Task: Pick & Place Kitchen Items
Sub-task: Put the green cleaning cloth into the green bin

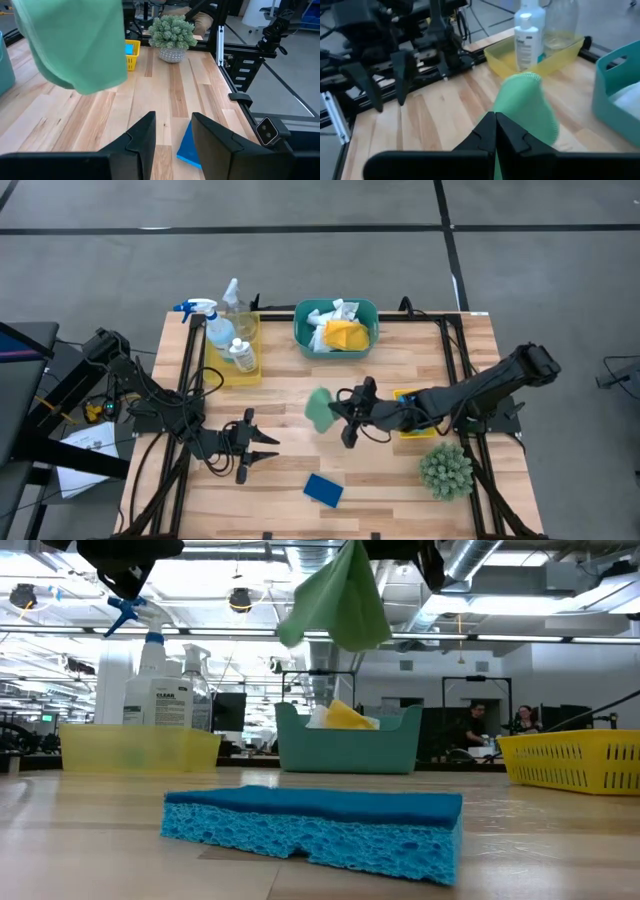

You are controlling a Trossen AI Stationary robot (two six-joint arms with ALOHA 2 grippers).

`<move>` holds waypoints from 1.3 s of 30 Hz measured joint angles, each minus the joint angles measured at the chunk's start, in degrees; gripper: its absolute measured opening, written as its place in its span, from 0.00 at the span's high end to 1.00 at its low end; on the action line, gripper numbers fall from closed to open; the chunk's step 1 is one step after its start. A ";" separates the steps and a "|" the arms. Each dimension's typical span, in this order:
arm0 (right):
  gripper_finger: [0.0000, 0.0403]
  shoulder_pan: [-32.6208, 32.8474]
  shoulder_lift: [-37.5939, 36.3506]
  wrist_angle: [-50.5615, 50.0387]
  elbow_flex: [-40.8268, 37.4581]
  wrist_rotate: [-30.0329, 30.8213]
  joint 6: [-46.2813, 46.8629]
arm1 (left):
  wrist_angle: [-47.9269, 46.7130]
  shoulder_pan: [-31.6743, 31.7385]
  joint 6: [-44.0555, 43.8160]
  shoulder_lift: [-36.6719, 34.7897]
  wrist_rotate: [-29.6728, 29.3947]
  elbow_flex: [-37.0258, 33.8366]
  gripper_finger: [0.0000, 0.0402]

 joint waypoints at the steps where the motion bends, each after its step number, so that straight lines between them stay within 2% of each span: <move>1: 1.00 -0.28 -0.28 -0.17 0.01 0.30 -0.07 | 0.01 0.00 0.00 0.00 -0.01 0.00 0.70; 39: 1.00 -18.63 -0.70 -7.47 0.00 0.70 -1.69 | 0.01 0.00 -0.02 0.00 -0.02 0.00 0.70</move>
